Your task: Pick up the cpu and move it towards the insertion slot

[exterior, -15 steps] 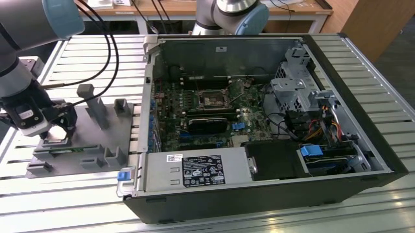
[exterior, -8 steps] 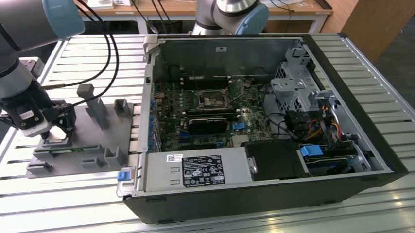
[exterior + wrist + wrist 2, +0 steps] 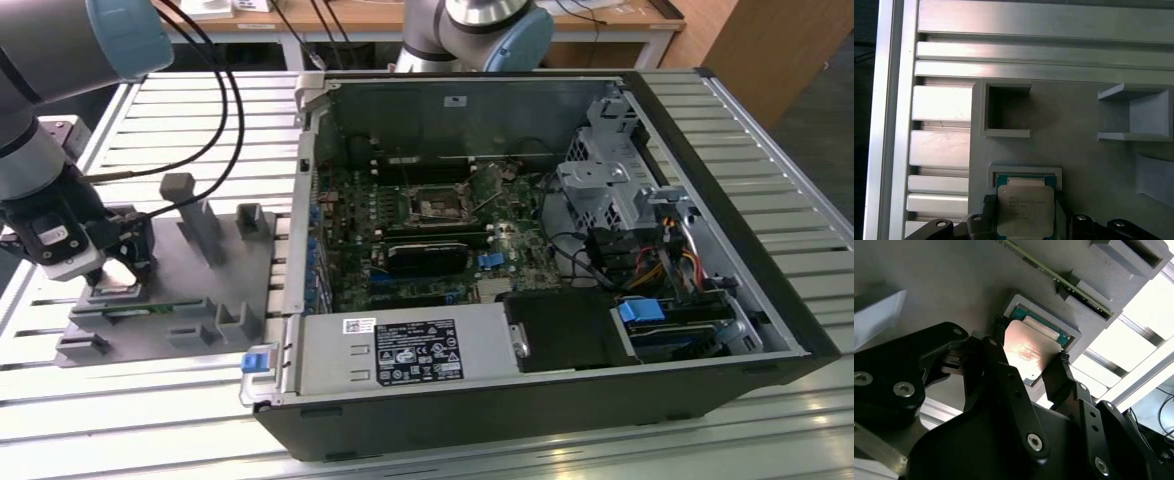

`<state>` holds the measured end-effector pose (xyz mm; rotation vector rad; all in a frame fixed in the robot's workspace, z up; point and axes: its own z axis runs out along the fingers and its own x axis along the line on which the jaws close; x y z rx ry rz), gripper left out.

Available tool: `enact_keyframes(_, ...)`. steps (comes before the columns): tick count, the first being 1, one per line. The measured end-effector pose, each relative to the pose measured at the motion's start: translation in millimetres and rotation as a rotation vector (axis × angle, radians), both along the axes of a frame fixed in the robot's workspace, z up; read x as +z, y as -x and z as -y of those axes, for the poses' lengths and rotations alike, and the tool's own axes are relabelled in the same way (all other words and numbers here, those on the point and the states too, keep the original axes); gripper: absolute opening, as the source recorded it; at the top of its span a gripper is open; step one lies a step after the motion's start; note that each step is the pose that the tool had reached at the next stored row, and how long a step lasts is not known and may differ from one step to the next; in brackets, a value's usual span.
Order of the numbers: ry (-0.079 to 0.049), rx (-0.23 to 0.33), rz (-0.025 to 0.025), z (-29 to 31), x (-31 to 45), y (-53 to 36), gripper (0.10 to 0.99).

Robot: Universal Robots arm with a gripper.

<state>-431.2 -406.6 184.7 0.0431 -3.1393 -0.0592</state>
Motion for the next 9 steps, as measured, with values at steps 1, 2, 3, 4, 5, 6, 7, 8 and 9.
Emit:
enact_keyframes(1,0.000,0.000,0.0000,0.0,1.9,0.0,0.545)
enact_keyframes(2,0.000,0.000,0.0000,0.0,4.2,0.0,0.545)
enact_keyframes(3,0.000,0.000,0.0000,0.0,6.7,0.0,0.545)
enact_keyframes(4,0.000,0.000,0.0002,0.0,9.0,0.0,0.545)
enact_keyframes(5,0.000,0.000,0.0002,0.0,11.3,0.0,0.545)
enact_keyframes(6,0.000,0.000,0.0001,0.0,13.4,0.0,0.545)
enact_keyframes(7,0.000,0.000,0.0001,0.0,14.9,0.0,0.545)
enact_keyframes(8,0.000,0.000,0.0001,0.0,16.5,0.0,0.545)
enact_keyframes(9,0.000,0.000,0.0000,0.0,18.2,0.0,0.545)
